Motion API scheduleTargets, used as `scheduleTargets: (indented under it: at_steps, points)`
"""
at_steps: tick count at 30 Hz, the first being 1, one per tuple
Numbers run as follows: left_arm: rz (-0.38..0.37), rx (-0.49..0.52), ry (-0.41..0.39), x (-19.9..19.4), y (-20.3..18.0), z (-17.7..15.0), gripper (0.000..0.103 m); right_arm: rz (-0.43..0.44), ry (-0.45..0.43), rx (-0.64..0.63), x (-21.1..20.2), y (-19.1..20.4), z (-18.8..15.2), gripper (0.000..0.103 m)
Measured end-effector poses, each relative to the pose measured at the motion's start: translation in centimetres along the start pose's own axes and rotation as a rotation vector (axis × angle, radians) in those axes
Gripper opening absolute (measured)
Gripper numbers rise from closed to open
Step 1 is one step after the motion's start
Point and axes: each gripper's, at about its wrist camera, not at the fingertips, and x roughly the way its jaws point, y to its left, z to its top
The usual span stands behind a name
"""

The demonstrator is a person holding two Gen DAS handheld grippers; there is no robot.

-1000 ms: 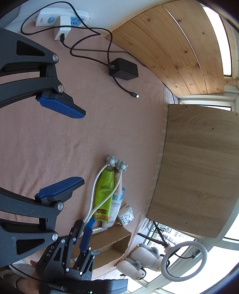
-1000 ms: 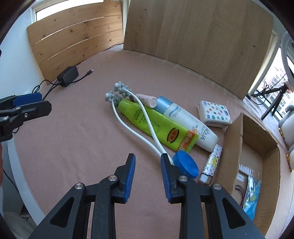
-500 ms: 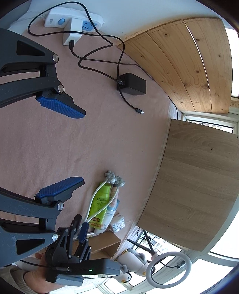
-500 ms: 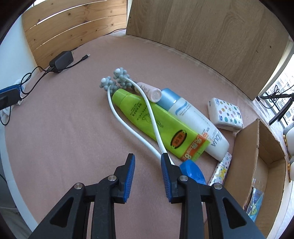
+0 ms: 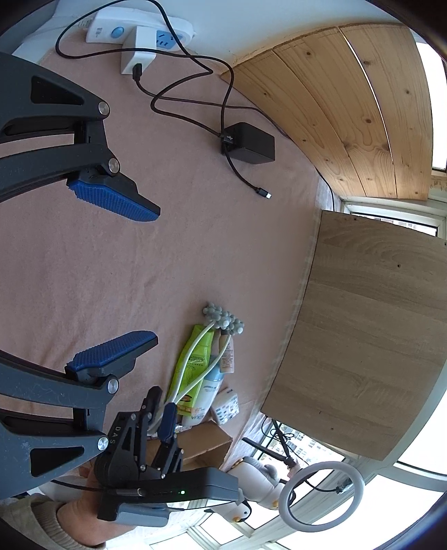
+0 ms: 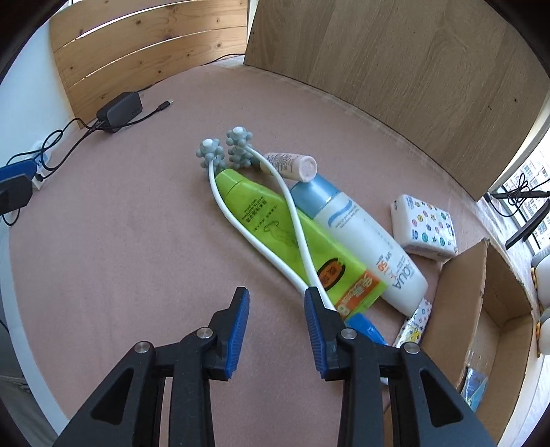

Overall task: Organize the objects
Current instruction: 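Move the right tool toward the white massage roller's loop, then grasp the roller loop with the right tool while the left tool grips its knobbed heads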

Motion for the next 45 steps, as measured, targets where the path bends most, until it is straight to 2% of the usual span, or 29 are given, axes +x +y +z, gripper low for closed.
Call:
scheduleTargets:
  at_steps: [3, 9, 12, 18, 22, 26, 28, 32, 35, 36, 37, 42, 45]
  points:
    - [0.005, -0.017, -0.003, -0.2, 0.7, -0.2, 0.07, 0.012, -0.008, 0.024, -0.1, -1.1, 0.7, 0.031]
    - [0.003, -0.057, 0.004, 0.0, 1.9, -0.3, 0.07, 0.111, 0.067, 0.087, 2.0, -2.5, 1.1, 0.035]
    - [0.003, -0.06, 0.0, 0.0, 2.2, -0.3, 0.07, 0.202, 0.083, 0.071, 1.5, -1.3, 0.9, 0.035]
    - [-0.001, -0.085, 0.019, 1.0, 2.6, -0.2, 0.073, 0.298, 0.11, 0.037, 0.3, 3.7, -1.2, 0.035]
    - [-0.01, -0.102, 0.042, 2.2, 2.5, -0.1, 0.075, 0.286, 0.085, 0.033, -0.9, 7.2, -3.7, 0.035]
    - [-0.05, -0.141, 0.092, 4.9, 1.8, 0.4, 0.075, 0.179, 0.037, 0.016, -2.3, 9.4, -6.8, 0.035]
    - [-0.057, -0.146, 0.111, 6.6, 1.0, 0.9, 0.075, 0.176, 0.005, 0.056, -2.8, 9.6, -8.0, 0.035]
    - [-0.056, -0.095, 0.112, 10.2, -1.3, 2.1, 0.073, 0.189, -0.043, 0.136, -3.3, 8.7, -9.1, 0.035]
    - [-0.071, -0.062, 0.135, 12.7, -2.9, 2.6, 0.067, 0.18, -0.066, 0.149, -3.2, 8.5, -9.0, 0.035]
    - [-0.068, -0.051, 0.148, 13.4, -3.3, 2.6, 0.059, 0.179, -0.071, 0.149, -3.2, 8.5, -8.8, 0.035]
    - [-0.066, -0.045, 0.161, 14.1, -3.7, 2.5, 0.046, 0.178, -0.075, 0.15, -3.2, 8.5, -8.8, 0.033]
    - [-0.08, -0.061, 0.172, 15.4, -4.4, 2.5, 0.011, 0.168, -0.088, 0.168, -3.1, 8.1, -9.0, 0.022]
    - [-0.074, -0.056, 0.158, 15.4, -4.6, 2.3, 0.011, 0.173, -0.097, 0.171, -3.1, 8.0, -9.1, 0.021]
